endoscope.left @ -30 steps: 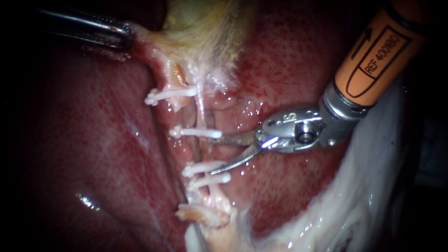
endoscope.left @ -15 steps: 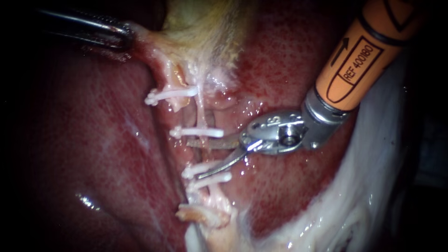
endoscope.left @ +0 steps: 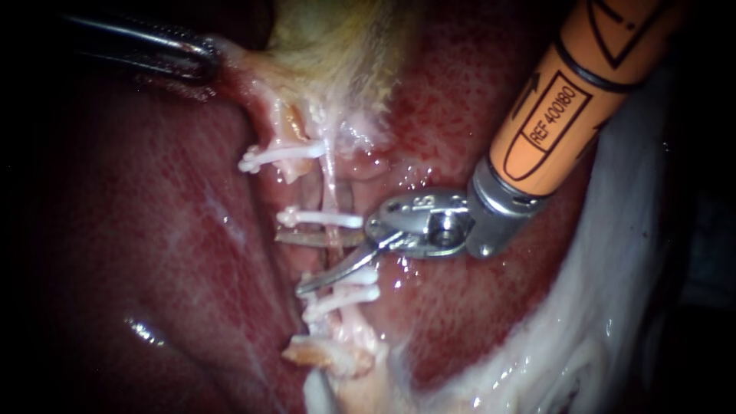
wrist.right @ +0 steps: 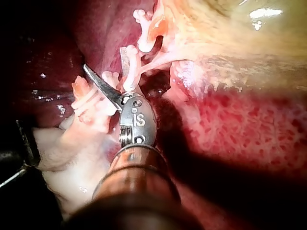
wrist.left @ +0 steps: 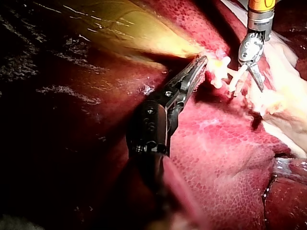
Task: Go to the cutting position right tube
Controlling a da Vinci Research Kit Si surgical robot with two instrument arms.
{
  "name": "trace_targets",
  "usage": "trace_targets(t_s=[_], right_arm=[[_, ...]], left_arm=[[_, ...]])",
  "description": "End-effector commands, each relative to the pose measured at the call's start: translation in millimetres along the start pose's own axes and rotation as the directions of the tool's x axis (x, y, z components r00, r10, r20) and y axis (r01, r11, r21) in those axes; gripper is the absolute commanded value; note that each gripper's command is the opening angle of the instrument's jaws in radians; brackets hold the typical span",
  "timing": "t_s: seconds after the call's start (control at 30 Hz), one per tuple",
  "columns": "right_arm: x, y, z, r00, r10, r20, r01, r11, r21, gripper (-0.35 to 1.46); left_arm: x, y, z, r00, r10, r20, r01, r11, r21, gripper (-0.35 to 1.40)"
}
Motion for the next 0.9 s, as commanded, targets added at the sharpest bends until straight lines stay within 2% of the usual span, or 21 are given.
trace_targets(t_s=[0.03, 0.43, 0.7, 0.9], right_arm=[[0.1, 0.0, 0.2, 1.0, 0.004, -0.004, -0.004, 1.0, 0.001, 1.23], [0.9, 0.2, 2.0, 0.999, 0.016, -0.03, -0.016, 1.0, -0.003, 1.21], [1.7, -1.1, 2.1, 0.999, 0.018, -0.035, -0.019, 1.0, -0.01, 1.21], [3.2, -2.4, 1.6, 0.999, 0.025, -0.041, -0.026, 1.0, -0.008, 1.21]], left_arm=[[0.0, 0.0, 0.0, 1.0, 0.0, 0.0, 0.0, 1.0, 0.0, -0.35], [0.0, 0.0, 0.1, 1.0, 0.0, 0.0, 0.0, 1.0, 0.001, -0.35], [-0.1, 0.0, 0.1, 1.0, 0.0, 0.0, 0.0, 1.0, 0.001, -0.35], [-0.1, 0.0, 0.0, 1.0, 0.0, 0.0, 0.0, 1.0, 0.0, -0.35]])
